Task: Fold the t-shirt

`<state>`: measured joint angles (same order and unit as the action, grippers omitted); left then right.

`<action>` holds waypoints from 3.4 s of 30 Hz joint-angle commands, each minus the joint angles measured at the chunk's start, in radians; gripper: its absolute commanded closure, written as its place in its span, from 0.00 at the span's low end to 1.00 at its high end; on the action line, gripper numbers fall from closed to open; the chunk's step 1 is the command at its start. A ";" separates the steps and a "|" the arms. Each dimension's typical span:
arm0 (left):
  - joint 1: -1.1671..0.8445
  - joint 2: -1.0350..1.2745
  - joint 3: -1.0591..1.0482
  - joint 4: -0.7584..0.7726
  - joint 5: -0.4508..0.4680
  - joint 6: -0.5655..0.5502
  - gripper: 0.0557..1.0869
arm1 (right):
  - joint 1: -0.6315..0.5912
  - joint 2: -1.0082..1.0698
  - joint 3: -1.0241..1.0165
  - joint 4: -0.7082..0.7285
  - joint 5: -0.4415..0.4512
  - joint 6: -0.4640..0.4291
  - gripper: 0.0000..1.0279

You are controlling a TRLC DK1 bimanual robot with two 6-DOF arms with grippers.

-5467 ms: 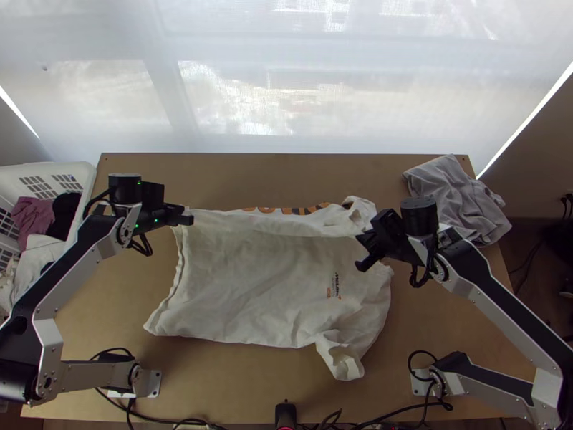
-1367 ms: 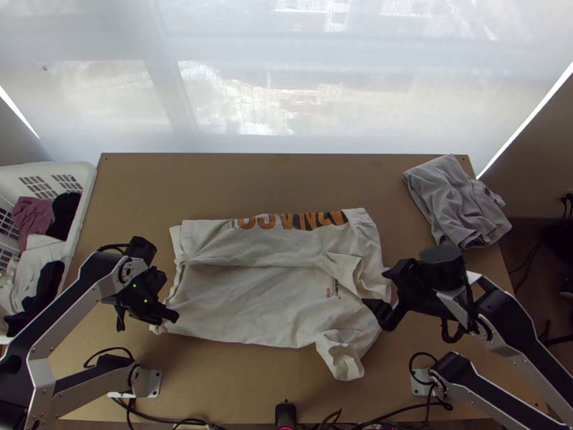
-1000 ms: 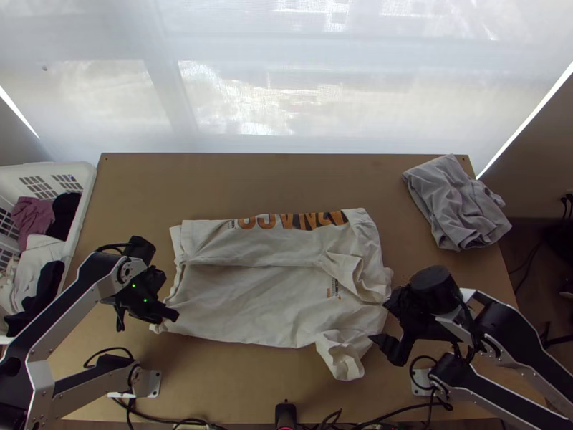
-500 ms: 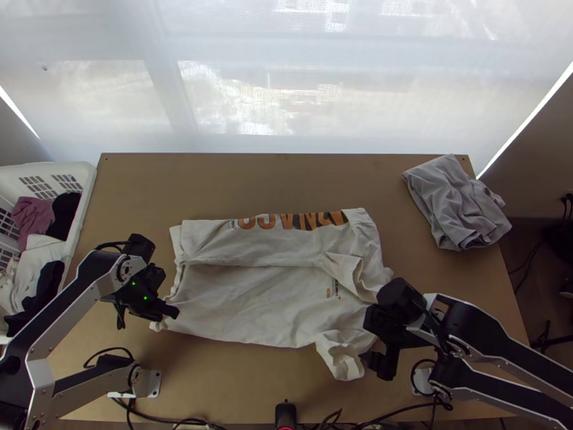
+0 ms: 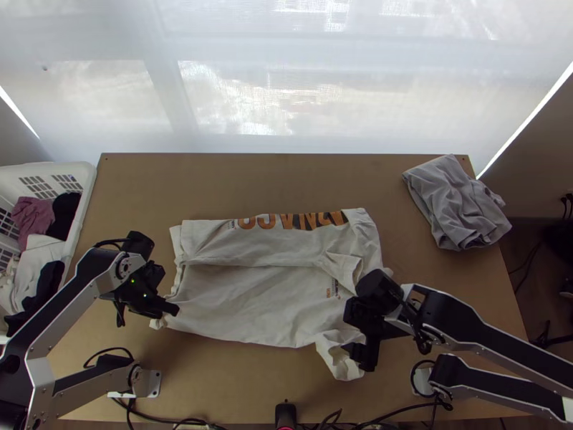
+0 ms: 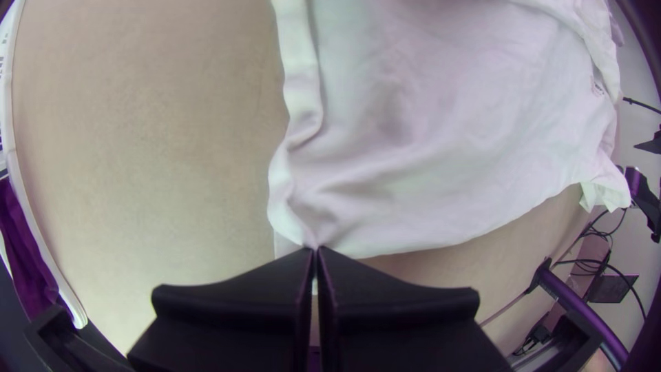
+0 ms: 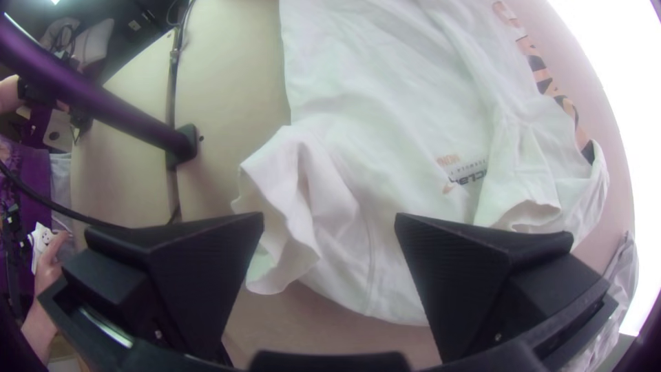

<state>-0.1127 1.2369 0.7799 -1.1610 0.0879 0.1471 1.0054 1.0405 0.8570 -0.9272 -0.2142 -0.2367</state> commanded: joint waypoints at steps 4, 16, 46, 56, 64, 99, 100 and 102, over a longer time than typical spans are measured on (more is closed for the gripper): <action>0.008 0.001 -0.001 0.000 -0.002 0.000 0.97 | 0.062 0.059 0.022 0.018 -0.004 -0.001 0.14; 0.022 -0.005 -0.005 0.000 -0.002 0.002 0.97 | 0.079 0.131 0.025 0.039 -0.008 -0.030 0.49; 0.038 -0.008 0.099 -0.031 0.000 -0.001 0.97 | -0.050 0.003 0.048 0.001 -0.053 -0.023 0.97; 0.034 -0.040 0.168 -0.105 0.029 0.005 0.97 | -0.128 -0.022 0.126 -0.028 -0.051 -0.016 0.97; 0.039 -0.074 0.213 -0.135 0.056 0.014 0.97 | -0.180 0.009 0.180 -0.024 -0.051 -0.035 0.97; 0.062 0.104 0.521 0.009 0.056 0.005 0.97 | -0.516 0.291 0.413 0.060 -0.088 -0.156 0.97; 0.062 0.116 0.532 0.009 0.056 0.005 0.97 | -0.530 0.306 0.425 0.064 -0.091 -0.159 0.97; 0.062 0.139 0.555 0.012 0.053 0.008 0.97 | -0.553 0.336 0.450 0.068 -0.099 -0.167 0.97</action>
<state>-0.0509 1.3106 1.2667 -1.1599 0.1459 0.1505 0.5266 1.2922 1.2373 -0.8753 -0.2924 -0.3798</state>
